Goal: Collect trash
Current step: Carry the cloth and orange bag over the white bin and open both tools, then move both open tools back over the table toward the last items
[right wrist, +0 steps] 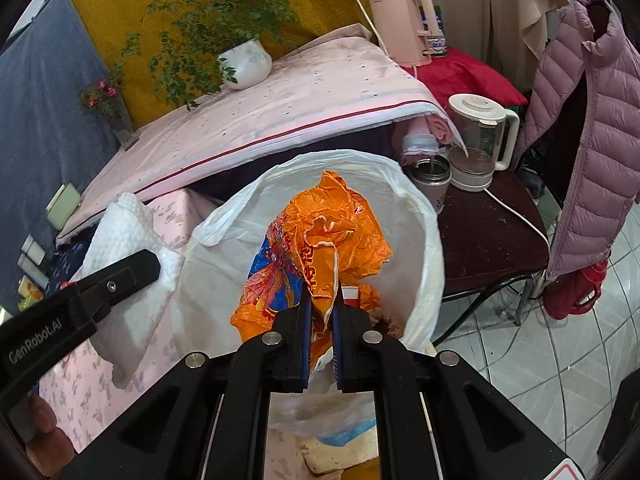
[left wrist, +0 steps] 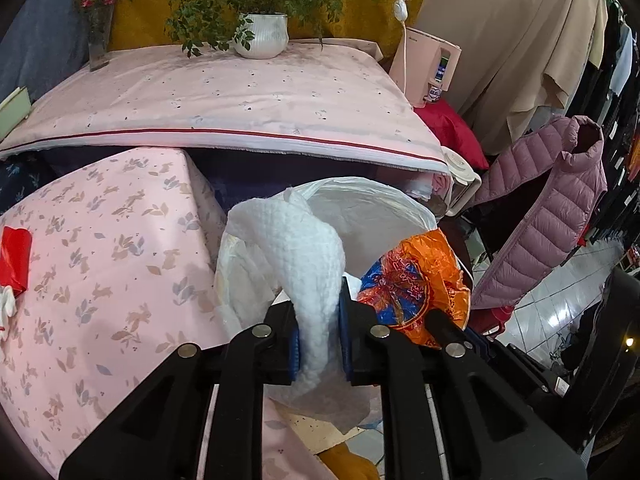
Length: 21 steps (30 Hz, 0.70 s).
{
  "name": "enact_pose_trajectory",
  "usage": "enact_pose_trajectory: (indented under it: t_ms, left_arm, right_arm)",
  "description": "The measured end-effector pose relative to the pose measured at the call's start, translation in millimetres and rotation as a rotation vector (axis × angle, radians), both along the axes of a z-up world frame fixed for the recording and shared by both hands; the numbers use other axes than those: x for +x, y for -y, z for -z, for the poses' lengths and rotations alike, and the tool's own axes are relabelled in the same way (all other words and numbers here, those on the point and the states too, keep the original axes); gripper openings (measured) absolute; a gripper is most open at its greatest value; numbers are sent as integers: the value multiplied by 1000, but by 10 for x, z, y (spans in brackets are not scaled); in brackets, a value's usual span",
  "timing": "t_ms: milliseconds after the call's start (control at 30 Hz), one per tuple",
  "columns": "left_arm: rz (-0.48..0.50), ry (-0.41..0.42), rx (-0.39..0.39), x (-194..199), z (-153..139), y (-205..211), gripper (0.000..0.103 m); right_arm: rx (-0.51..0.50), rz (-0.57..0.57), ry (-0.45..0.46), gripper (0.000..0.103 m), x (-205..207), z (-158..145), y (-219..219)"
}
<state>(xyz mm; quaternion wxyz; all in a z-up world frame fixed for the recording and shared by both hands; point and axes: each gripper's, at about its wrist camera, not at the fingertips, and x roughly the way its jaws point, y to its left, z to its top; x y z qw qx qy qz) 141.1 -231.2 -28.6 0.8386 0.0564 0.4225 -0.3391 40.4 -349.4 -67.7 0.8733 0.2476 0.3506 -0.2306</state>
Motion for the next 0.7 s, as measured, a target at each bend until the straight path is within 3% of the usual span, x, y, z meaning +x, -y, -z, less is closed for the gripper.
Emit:
enact_pose_trajectory:
  t_ms: [33, 100, 200, 600, 700]
  left_arm:
    - [-8, 3, 2, 16, 10, 16, 22]
    - [-25, 15, 12, 37, 27, 29, 40]
    - [-52, 31, 18, 60, 34, 2, 55]
    - [-111, 50, 49, 142, 70, -188, 56]
    - [-130, 47, 53, 167, 82, -264, 56]
  right_arm:
    - [1, 5, -1, 9, 2, 12, 21]
    - [3, 8, -2, 9, 15, 27, 56]
    - [1, 9, -4, 10, 45, 46, 69]
    - [-19, 10, -1, 23, 151, 26, -14]
    - [-31, 16, 3, 33, 156, -2, -48]
